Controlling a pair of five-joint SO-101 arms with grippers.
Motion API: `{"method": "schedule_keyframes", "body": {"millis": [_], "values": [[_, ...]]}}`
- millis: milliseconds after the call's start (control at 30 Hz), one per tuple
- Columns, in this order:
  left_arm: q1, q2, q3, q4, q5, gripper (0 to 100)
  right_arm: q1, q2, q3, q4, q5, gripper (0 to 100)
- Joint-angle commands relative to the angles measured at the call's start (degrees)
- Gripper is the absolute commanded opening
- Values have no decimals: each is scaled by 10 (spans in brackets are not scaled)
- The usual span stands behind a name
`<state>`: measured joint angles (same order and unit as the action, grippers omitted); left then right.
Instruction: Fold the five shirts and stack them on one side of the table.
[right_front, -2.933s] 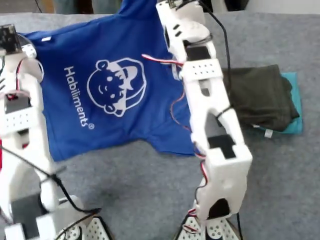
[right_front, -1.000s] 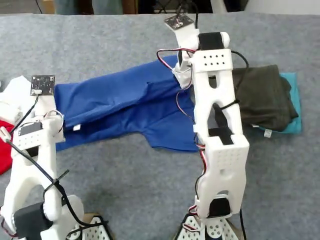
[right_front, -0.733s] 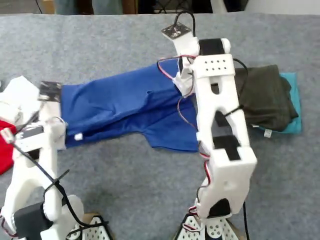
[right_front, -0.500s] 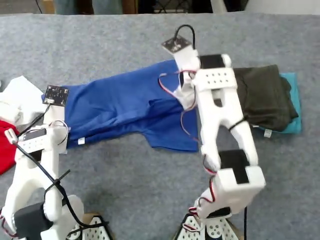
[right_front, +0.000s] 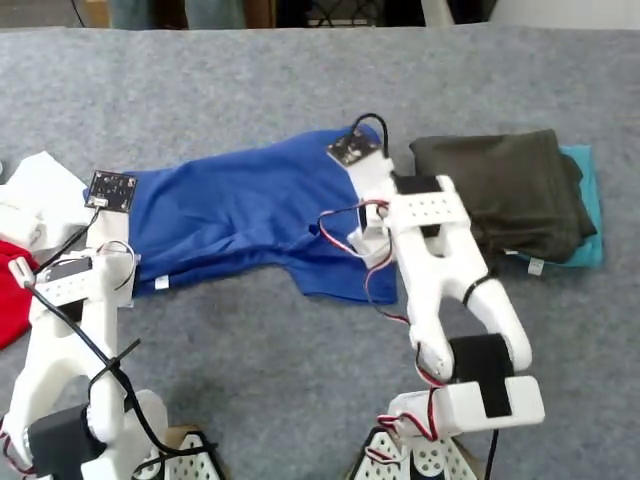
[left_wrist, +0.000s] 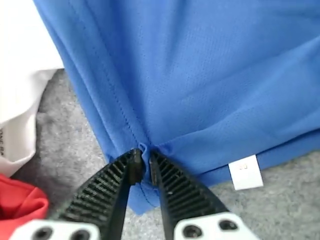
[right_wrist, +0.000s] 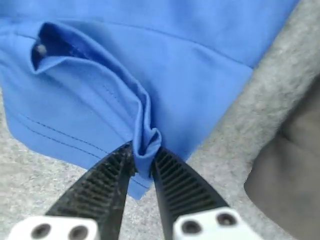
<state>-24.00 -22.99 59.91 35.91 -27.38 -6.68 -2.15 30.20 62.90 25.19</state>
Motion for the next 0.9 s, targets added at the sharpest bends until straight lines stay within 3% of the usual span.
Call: {"method": "schedule_keyframes", "body": {"millis": [0,133,233,333,467,600,700,767,867], "values": [[-7,-11,-11,-4,-12,29,19,-43,13,-11,4,13],[-7,-12,-11,1,-13,31,21,-50,22,-19,5,15],[-15,-18,-17,14,-11,109,25,-57,16,-16,3,63],[-21,-18,-70,81,-11,182,25,-68,-3,7,4,178],[-42,-18,-176,190,-12,164,15,-93,-56,65,5,270],[-61,-18,-279,267,-9,101,3,-98,-122,105,1,245],[-62,-13,-322,286,16,23,-25,-80,-153,105,-2,136],[-58,-11,-321,262,66,36,-55,-47,-172,75,-32,6],[-36,3,-282,168,138,30,-91,25,-199,29,-92,36]]}}
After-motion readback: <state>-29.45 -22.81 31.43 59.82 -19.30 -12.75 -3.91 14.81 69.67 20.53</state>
